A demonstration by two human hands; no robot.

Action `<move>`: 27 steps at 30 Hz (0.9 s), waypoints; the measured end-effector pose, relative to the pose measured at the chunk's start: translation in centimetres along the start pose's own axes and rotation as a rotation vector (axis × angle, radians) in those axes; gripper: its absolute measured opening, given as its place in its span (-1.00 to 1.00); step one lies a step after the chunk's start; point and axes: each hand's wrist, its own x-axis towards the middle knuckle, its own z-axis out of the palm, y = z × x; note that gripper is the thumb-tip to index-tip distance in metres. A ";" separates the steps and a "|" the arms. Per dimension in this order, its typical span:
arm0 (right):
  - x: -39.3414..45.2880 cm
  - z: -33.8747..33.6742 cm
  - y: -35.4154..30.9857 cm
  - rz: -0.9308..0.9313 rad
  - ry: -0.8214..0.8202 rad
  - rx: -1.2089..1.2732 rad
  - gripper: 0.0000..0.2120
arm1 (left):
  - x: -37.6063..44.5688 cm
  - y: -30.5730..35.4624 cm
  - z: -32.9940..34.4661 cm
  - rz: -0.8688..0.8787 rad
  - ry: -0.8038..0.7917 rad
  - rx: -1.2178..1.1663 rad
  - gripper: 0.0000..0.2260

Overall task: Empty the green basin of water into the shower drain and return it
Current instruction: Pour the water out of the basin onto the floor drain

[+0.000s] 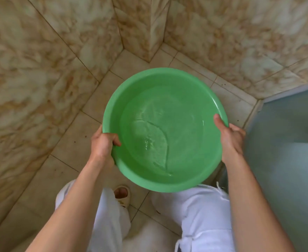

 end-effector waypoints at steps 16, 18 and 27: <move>10.1 4.3 3.6 -0.115 0.006 -0.024 -0.46 | 11.1 -4.5 6.9 0.089 -0.162 -0.185 -0.40; 10.8 4.8 3.5 -0.127 0.002 -0.037 -0.46 | 12.1 -4.3 7.3 0.120 -0.184 -0.188 -0.39; 13.1 5.8 3.5 -0.040 0.014 -0.018 -0.27 | 16.1 -5.4 9.4 0.118 -0.245 -0.174 -0.31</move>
